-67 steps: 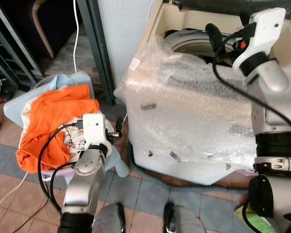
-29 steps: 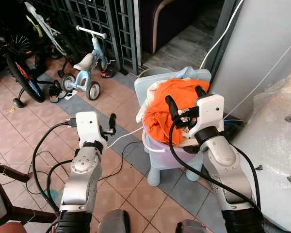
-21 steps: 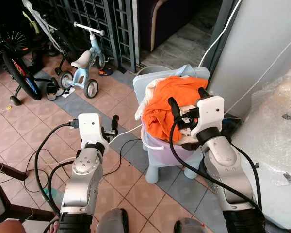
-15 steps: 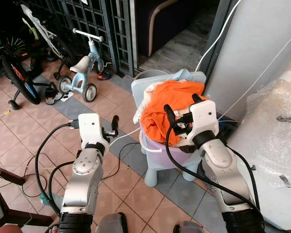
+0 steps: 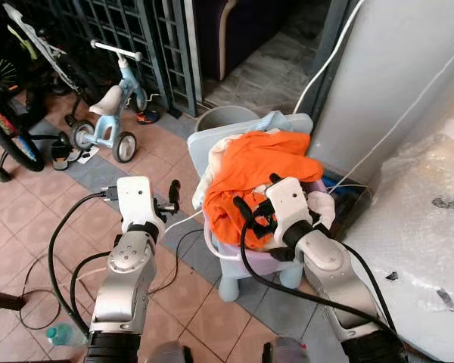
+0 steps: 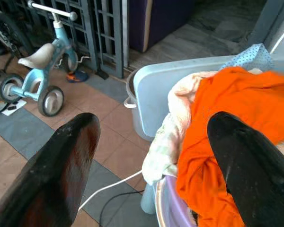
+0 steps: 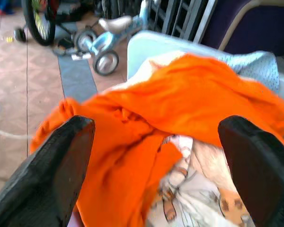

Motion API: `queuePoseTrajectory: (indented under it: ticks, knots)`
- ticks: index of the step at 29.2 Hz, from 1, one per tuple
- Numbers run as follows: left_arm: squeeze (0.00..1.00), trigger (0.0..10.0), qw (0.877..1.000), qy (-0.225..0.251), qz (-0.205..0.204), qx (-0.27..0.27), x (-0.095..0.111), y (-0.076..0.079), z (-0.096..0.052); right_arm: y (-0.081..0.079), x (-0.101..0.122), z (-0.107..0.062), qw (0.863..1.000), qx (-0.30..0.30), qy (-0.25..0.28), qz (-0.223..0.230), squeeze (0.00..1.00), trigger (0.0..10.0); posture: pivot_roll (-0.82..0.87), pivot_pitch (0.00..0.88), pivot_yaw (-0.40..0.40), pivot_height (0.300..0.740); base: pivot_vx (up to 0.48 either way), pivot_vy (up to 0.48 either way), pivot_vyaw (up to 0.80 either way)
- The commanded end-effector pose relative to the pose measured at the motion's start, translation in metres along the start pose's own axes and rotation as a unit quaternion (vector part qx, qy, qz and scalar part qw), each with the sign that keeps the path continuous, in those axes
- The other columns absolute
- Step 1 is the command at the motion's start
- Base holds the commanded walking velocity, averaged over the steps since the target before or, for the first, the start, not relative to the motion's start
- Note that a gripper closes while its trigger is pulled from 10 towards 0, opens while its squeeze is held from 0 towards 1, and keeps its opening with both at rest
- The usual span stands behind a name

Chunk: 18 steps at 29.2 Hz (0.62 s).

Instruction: Clothes washing

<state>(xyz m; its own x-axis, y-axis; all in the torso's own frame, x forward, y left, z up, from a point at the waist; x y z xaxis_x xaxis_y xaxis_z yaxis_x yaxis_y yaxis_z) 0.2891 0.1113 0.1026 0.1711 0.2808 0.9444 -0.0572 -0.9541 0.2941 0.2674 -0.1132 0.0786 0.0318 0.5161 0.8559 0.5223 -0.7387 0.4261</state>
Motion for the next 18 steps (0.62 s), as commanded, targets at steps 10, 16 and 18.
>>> queuePoseTrajectory:
  ticks: [10, 16, 18]
  knots:
    - [0.0, 10.0, 0.999, -0.002, -0.007, 0.044, -0.001, -0.016, -0.004, -0.023, 0.005, 0.005, 0.996, 0.083, 0.019, 0.004, 0.0, 10.0, -0.01, 0.118, 0.047, 0.74, 0.0, 0.0, 0.0]
    - [0.0, 10.0, 0.997, -0.022, 0.023, 0.073, -0.004, -0.031, -0.011, -0.025, 0.002, 0.022, 0.995, 0.098, 0.013, -0.013, 0.0, 10.0, 0.05, 0.127, 0.049, 0.74, 0.0, 0.0, 0.0]
    - [0.0, 10.0, 0.996, -0.023, 0.026, 0.078, -0.004, -0.035, -0.014, -0.02, 0.002, 0.027, 0.997, 0.075, 0.009, -0.01, 0.0, 10.0, 0.06, 0.128, 0.048, 0.74, 0.0, 0.0, 0.0]
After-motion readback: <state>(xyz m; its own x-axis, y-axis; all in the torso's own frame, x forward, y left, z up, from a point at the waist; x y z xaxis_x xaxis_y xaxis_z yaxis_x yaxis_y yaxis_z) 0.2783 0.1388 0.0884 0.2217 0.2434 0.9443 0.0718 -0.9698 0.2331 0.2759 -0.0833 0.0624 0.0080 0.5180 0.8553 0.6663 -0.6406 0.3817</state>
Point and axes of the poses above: a point about 5 cm out from each wrist's last joint towards the gripper, its own z axis pointing out of the wrist towards the gripper, its own x axis along the axis of the wrist's last joint, y = z × x, the point moved 1 cm from there along z, pointing out of the wrist towards the gripper, and after that the axes turned 12 degrees about -z, right-handed, at the moved point
